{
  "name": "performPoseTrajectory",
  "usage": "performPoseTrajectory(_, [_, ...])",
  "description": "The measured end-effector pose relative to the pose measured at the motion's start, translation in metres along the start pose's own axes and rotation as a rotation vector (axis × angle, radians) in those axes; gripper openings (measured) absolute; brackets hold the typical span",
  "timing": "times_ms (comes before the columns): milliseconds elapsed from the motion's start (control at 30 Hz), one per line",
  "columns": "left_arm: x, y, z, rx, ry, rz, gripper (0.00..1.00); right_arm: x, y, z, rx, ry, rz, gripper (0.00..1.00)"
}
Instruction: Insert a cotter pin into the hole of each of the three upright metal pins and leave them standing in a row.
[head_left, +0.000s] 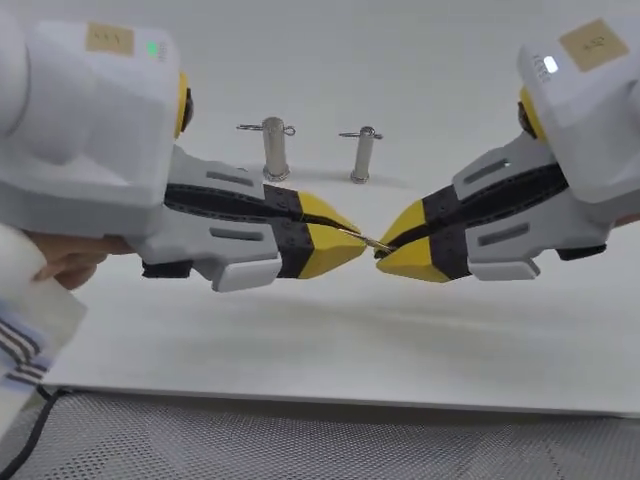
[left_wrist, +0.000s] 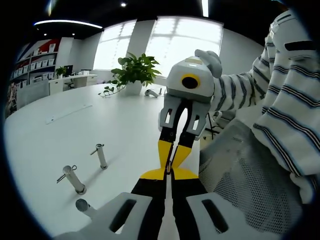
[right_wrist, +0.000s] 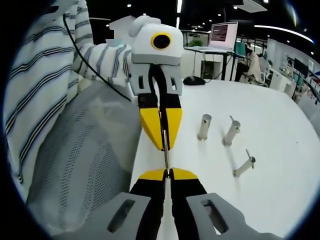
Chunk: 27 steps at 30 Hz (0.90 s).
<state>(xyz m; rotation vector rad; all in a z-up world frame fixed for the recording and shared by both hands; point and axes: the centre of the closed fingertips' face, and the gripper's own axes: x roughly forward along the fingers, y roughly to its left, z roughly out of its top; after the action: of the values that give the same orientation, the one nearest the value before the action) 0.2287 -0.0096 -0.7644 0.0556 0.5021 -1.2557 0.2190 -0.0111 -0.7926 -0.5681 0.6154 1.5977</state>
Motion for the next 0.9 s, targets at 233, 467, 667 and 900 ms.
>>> performPoseTrajectory(233, [-0.001,0.001,-0.007,-0.011,0.026,0.001,0.01,0.001,0.001,0.001,-0.001,0.018,0.003,0.03])
performPoseTrajectory(467, [-0.005,0.003,-0.006,-0.041,0.007,0.013,0.01,0.004,-0.003,0.004,0.015,0.035,-0.016,0.03])
performPoseTrajectory(667, [-0.014,0.014,-0.007,-0.035,-0.008,0.067,0.03,0.008,-0.007,0.007,0.024,0.044,-0.033,0.03])
performPoseTrajectory(900, [-0.035,0.037,-0.017,-0.032,0.014,0.166,0.18,0.014,-0.014,0.011,0.044,0.049,-0.058,0.03])
